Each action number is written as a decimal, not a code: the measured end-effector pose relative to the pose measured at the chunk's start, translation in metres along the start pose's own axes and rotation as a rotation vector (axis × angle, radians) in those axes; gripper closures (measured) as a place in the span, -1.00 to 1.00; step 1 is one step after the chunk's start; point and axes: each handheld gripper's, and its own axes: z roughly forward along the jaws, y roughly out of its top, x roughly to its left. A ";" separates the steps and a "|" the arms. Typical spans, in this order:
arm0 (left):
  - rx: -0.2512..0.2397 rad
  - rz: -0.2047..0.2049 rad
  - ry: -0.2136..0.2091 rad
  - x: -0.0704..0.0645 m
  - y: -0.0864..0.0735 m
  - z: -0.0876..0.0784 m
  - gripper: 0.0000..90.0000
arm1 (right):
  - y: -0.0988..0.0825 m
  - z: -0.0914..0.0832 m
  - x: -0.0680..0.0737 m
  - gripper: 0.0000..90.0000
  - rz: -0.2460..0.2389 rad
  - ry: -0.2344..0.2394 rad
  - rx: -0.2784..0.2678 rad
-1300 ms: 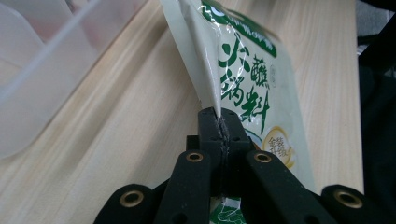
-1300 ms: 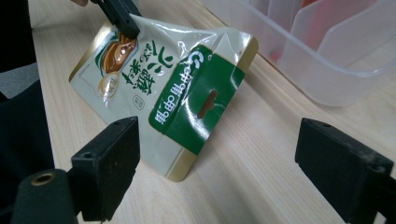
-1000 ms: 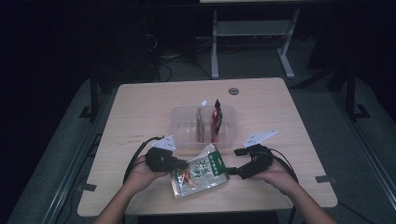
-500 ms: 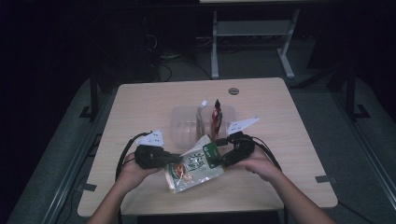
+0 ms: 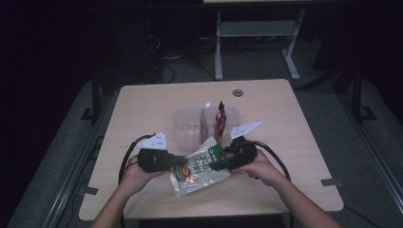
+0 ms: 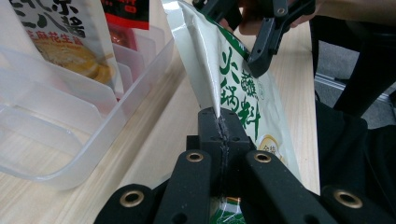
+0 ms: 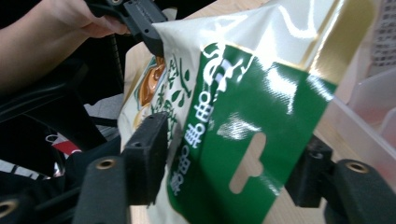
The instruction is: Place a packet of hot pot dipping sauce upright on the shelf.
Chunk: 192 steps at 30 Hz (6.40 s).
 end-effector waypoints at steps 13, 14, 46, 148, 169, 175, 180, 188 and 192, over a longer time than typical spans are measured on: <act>-0.018 -0.004 0.009 0.001 -0.001 0.000 1.00 | 0.001 -0.002 0.002 0.57 -0.003 0.051 -0.032; -0.019 -0.008 0.008 0.002 -0.002 0.000 1.00 | 0.001 -0.002 0.002 0.62 -0.009 0.051 -0.029; -0.057 -0.007 0.032 0.003 -0.002 -0.011 1.00 | 0.005 -0.011 0.009 0.99 -0.043 0.113 -0.043; 0.124 -0.136 0.096 -0.009 -0.056 -0.007 -0.35 | 0.132 -0.009 0.004 1.00 -0.165 -0.004 -0.226; 0.128 -0.141 0.090 -0.009 -0.058 -0.007 -0.35 | 0.148 0.024 -0.022 1.00 -0.100 -0.074 -0.195; 0.133 -0.139 0.084 -0.009 -0.058 -0.007 -0.34 | 0.144 0.033 -0.026 1.00 -0.091 -0.098 -0.160; 0.139 -0.132 0.081 -0.009 -0.058 -0.006 -0.34 | 0.142 0.037 -0.027 0.99 -0.097 -0.112 -0.136; 0.145 -0.133 0.074 -0.009 -0.058 -0.005 -0.34 | 0.142 0.038 -0.027 0.99 -0.092 -0.117 -0.115; 0.148 -0.131 0.071 -0.009 -0.059 -0.005 -0.34 | 0.142 0.039 -0.027 0.98 -0.090 -0.118 -0.103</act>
